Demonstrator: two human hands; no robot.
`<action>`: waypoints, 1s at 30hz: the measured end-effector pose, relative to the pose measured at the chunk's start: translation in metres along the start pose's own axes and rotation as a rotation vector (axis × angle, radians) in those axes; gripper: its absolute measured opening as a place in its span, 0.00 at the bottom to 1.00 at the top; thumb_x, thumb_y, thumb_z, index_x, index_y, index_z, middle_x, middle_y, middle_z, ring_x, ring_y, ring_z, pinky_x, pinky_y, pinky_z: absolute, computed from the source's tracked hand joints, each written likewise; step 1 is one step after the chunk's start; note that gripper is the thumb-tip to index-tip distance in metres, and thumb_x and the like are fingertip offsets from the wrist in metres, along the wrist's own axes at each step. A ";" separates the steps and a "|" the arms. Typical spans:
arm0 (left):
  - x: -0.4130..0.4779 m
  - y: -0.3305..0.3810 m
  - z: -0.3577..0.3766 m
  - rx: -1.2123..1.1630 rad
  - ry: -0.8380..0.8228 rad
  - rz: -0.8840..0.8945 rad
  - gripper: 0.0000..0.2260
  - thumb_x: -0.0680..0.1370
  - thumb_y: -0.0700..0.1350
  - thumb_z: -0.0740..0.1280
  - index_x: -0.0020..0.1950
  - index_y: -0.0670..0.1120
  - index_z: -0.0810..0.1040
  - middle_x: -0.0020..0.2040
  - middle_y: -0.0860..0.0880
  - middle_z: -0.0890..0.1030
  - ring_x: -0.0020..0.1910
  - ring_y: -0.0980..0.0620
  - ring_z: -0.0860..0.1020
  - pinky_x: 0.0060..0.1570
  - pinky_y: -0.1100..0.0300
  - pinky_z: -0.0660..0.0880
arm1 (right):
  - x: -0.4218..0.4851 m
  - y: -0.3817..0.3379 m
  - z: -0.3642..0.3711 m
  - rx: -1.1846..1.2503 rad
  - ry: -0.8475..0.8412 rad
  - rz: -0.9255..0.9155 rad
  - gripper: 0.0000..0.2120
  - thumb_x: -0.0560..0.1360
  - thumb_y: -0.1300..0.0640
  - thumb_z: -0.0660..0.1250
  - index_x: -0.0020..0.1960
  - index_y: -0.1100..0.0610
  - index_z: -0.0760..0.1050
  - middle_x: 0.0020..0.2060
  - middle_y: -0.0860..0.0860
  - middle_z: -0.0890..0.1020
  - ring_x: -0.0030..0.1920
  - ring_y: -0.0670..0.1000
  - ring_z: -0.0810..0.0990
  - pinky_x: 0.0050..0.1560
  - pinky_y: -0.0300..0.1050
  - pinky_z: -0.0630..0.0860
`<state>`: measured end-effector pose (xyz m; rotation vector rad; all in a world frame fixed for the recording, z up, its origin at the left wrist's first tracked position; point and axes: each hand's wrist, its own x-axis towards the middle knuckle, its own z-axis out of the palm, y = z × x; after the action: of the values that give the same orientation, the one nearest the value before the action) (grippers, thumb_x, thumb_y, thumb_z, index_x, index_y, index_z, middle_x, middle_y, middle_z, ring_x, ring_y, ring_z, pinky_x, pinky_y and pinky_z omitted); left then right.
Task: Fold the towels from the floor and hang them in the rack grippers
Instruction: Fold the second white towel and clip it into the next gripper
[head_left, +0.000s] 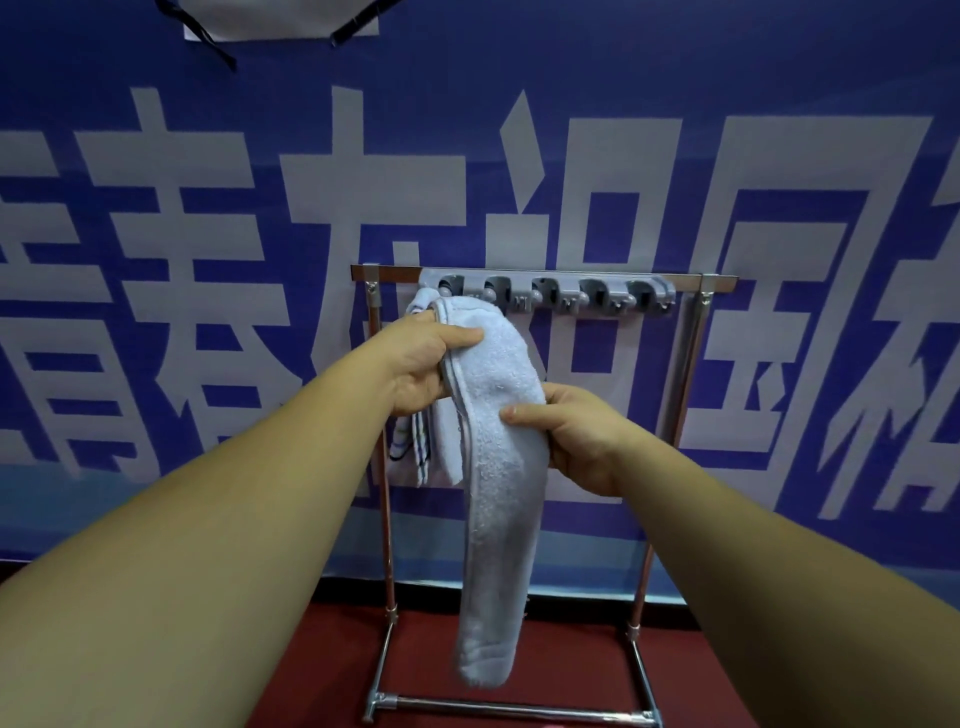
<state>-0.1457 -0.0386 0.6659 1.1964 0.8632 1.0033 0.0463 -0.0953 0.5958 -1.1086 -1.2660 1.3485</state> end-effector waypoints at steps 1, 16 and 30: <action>0.000 0.000 -0.002 0.029 0.005 0.004 0.14 0.82 0.34 0.69 0.67 0.44 0.81 0.57 0.40 0.88 0.54 0.40 0.88 0.50 0.44 0.86 | 0.001 -0.002 -0.001 -0.008 0.004 -0.014 0.13 0.79 0.64 0.72 0.63 0.60 0.82 0.55 0.57 0.88 0.53 0.56 0.88 0.48 0.47 0.84; 0.008 0.007 -0.036 0.699 0.063 -0.062 0.16 0.82 0.53 0.72 0.63 0.43 0.81 0.47 0.47 0.84 0.40 0.50 0.82 0.42 0.55 0.82 | 0.004 -0.046 -0.021 -0.211 -0.109 0.138 0.13 0.77 0.66 0.72 0.61 0.66 0.83 0.55 0.63 0.87 0.52 0.61 0.87 0.53 0.54 0.85; -0.002 -0.015 0.018 0.726 -0.635 -0.152 0.17 0.80 0.41 0.75 0.67 0.39 0.80 0.59 0.43 0.84 0.59 0.45 0.82 0.71 0.44 0.76 | -0.023 -0.064 -0.042 -0.517 -0.435 0.300 0.17 0.77 0.69 0.68 0.66 0.70 0.78 0.61 0.68 0.82 0.57 0.63 0.84 0.67 0.62 0.76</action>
<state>-0.1271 -0.0478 0.6543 1.8849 0.7958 0.1208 0.0946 -0.1110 0.6572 -1.4497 -1.8982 1.5895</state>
